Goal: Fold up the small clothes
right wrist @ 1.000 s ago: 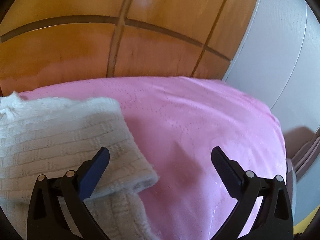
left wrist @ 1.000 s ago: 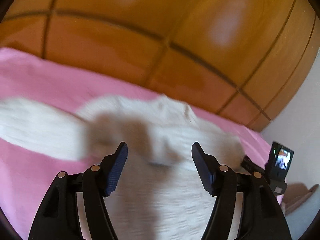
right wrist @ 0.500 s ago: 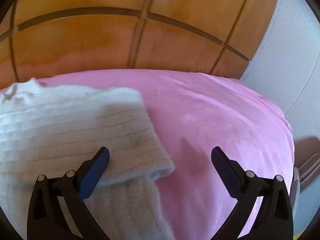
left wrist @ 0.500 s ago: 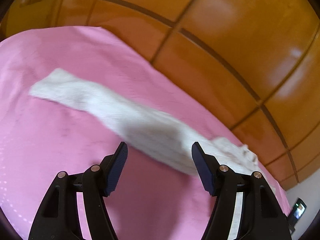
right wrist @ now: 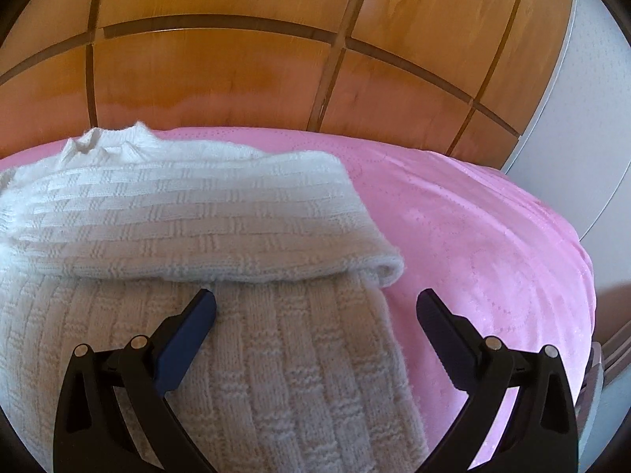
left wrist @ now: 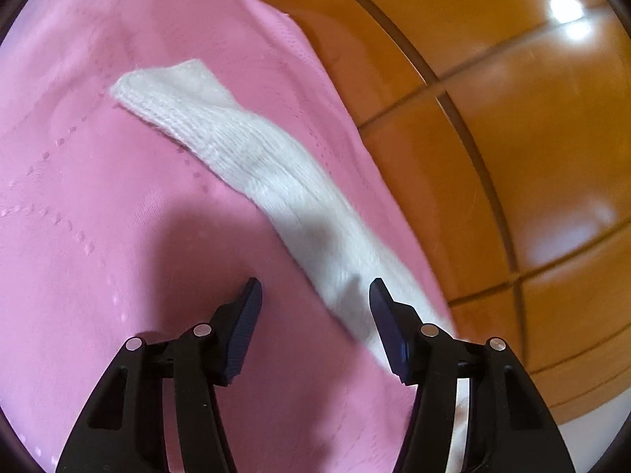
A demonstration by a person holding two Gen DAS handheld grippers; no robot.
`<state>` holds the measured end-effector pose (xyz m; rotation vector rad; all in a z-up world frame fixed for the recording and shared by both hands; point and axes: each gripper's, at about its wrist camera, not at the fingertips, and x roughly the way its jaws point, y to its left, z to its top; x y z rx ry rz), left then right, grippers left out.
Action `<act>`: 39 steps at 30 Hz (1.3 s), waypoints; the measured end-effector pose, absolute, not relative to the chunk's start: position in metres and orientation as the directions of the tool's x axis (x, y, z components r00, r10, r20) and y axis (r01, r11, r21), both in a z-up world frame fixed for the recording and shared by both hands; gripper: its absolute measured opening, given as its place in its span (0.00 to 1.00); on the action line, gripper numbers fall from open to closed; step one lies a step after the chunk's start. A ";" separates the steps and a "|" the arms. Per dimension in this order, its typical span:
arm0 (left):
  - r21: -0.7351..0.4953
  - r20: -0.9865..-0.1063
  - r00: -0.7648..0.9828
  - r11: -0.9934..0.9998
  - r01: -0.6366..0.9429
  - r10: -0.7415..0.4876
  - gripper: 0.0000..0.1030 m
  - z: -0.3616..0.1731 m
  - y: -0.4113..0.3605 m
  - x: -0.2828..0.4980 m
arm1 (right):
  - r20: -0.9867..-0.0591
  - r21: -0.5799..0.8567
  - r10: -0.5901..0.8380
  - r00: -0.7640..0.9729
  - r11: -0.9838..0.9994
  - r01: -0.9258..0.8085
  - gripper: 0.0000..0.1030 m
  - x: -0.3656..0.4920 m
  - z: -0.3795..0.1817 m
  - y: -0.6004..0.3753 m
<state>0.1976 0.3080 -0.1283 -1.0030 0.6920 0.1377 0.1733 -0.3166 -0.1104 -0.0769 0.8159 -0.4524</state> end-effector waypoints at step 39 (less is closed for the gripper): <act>-0.748 -0.625 0.713 0.503 -0.433 -0.316 0.38 -0.110 0.417 0.240 | -0.696 -0.210 -0.401 0.596 0.907 0.365 0.98 0.176 -0.112 -0.322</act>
